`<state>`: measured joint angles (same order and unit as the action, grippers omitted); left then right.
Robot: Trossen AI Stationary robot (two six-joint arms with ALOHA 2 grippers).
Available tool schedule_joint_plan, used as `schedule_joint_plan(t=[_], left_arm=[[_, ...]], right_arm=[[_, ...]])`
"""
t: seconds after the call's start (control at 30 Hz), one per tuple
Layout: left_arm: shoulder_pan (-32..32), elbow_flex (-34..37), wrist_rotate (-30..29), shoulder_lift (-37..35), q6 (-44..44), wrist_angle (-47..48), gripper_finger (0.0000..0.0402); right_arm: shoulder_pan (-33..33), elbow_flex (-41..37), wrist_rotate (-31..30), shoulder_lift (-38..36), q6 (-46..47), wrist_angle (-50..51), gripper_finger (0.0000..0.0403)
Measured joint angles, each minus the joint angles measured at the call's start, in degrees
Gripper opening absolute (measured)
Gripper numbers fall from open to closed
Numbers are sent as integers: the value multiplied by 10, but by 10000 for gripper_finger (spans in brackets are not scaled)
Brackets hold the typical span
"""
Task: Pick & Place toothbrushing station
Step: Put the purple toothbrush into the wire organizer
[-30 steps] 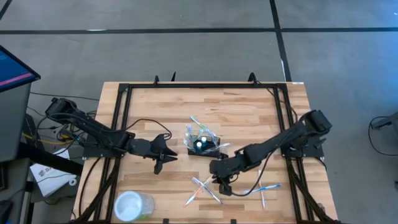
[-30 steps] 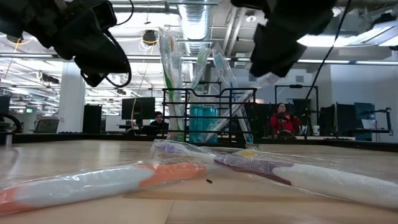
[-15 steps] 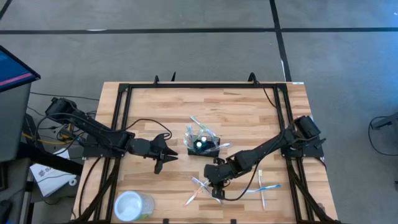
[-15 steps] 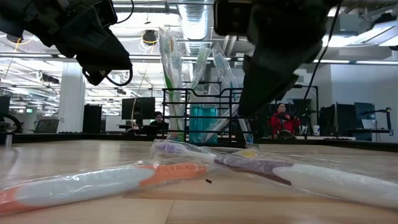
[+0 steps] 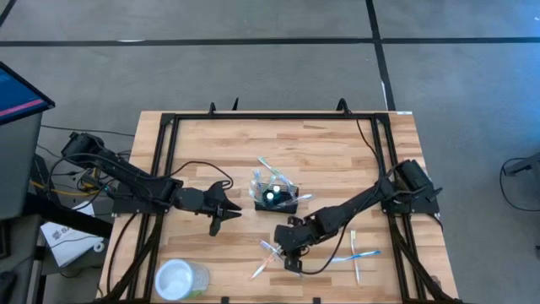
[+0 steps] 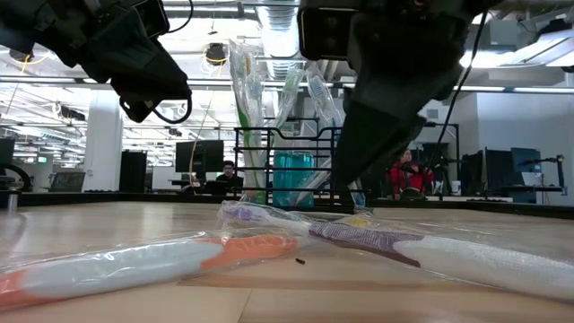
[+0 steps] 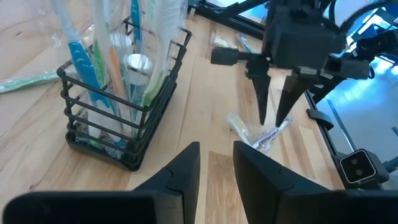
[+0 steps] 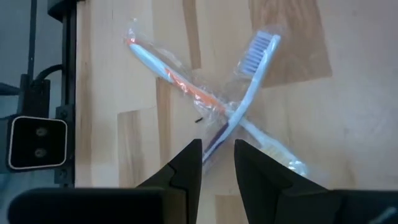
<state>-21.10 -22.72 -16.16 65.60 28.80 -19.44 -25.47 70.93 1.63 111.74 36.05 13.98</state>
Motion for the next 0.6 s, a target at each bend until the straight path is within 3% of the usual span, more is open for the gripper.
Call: schedule_joint_plan(t=[0.6], left_arm=[[0, 0, -1, 0, 0, -4, 92]], right_arm=[[-16, 1, 17, 31, 45, -15, 86]])
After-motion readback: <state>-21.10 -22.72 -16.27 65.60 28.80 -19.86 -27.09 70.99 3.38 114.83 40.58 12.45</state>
